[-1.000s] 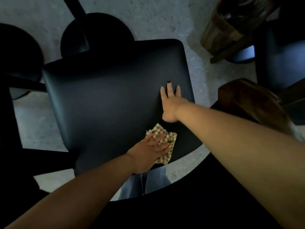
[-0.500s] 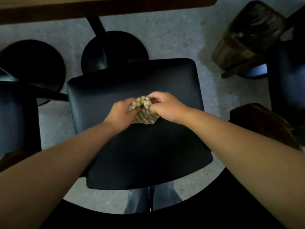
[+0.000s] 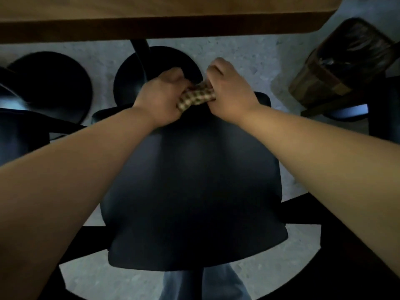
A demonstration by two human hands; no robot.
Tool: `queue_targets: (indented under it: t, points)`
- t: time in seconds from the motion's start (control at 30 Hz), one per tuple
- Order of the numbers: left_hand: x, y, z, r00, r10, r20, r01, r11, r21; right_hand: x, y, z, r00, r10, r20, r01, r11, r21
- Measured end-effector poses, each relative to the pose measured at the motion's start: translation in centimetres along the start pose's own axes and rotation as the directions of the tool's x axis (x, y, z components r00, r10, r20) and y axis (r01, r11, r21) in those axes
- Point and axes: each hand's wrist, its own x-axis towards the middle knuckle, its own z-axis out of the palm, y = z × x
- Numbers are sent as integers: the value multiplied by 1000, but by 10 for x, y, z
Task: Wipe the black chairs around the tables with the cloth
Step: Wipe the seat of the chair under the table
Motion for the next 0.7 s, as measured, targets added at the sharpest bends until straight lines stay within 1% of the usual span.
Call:
queue_targets:
  t: [0.03,0.1,0.13,0.2,0.27,0.33,0.4,0.57,0.7]
  points:
    - [5,-1,3,995,-45,85,37,995,89,6,1,6,999,-10,50,12,999,-38]
    - [9,1,18,949,-172,264,117,970,211,11,4,23,983,33,182,-14,995,-103]
    - [8,2,28,918,-214,333,141,963,231,9,4,33,966,61,252,-29,991,-129]
    - [1,6,50,870,-261,419,168,954,247,2,4,54,919,113,379,-50,984,-171]
    - [-9,9,67,853,-278,442,175,950,260,-6,0,70,894,142,425,-60,978,-200]
    - [-17,11,77,867,-271,418,165,948,273,-12,-2,80,896,165,413,-85,975,-203]
    - [-22,13,76,870,-253,424,136,948,287,-20,-5,81,895,165,415,-87,976,-199]
    - [-41,23,70,844,-211,493,23,932,361,-49,-21,77,875,169,455,-90,977,-191]
    - [-78,43,79,815,-191,548,-84,896,436,-91,-43,84,839,191,510,-94,973,-210]
